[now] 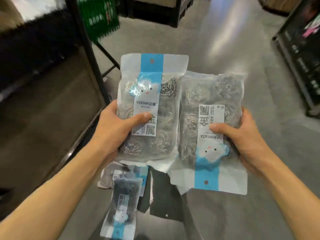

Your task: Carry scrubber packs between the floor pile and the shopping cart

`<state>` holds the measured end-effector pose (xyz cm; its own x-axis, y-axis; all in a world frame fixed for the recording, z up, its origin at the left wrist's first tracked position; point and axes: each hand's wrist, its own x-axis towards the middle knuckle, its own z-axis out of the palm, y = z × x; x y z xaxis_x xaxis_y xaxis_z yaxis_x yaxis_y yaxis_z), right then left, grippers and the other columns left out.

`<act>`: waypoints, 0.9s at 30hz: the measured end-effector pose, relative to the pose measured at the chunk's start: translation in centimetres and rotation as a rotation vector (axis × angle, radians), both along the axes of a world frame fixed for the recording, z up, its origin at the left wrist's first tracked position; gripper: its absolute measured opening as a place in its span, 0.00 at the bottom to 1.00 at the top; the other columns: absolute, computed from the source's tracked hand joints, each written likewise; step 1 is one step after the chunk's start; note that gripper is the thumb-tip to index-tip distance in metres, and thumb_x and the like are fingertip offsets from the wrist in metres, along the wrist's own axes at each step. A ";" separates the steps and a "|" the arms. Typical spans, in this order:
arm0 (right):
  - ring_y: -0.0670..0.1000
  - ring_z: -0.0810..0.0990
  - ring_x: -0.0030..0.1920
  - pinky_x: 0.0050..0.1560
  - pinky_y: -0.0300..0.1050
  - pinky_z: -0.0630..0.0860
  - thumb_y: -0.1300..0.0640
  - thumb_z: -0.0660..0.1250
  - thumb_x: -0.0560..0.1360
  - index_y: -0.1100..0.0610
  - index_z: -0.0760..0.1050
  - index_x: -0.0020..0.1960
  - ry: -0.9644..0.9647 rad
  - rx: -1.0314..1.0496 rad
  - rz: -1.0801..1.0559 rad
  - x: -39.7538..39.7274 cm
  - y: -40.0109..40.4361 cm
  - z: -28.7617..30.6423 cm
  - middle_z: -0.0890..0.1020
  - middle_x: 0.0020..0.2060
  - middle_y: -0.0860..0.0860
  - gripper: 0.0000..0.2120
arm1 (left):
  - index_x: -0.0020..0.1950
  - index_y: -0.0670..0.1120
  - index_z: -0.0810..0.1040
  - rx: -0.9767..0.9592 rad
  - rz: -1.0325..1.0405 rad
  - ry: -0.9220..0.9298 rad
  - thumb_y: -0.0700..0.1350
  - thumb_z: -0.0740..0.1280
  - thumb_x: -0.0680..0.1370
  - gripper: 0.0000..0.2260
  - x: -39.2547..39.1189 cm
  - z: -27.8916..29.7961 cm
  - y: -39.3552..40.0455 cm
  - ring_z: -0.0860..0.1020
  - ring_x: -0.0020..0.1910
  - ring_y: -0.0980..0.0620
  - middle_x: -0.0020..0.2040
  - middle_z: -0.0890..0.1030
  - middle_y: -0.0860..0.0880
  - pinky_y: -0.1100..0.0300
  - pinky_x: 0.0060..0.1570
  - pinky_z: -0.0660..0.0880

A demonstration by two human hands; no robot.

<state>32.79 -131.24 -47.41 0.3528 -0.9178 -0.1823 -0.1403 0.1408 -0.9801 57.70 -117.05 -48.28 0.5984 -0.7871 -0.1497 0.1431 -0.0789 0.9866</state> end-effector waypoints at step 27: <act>0.59 0.88 0.50 0.42 0.50 0.85 0.62 0.77 0.64 0.57 0.72 0.66 -0.322 -0.329 0.104 -2.4 9.7 66.5 0.88 0.52 0.55 0.31 | 0.52 0.49 0.80 -0.330 0.175 -0.326 0.41 0.82 0.67 0.17 -2.2 65.7 9.7 0.86 0.40 0.59 0.40 0.87 0.61 0.56 0.45 0.84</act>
<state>30.39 -121.57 19.10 0.4370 -0.8651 0.2460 0.1817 -0.1830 -0.9662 55.48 -107.40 17.41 0.6997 -0.6448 0.3076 -0.1940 0.2430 0.9504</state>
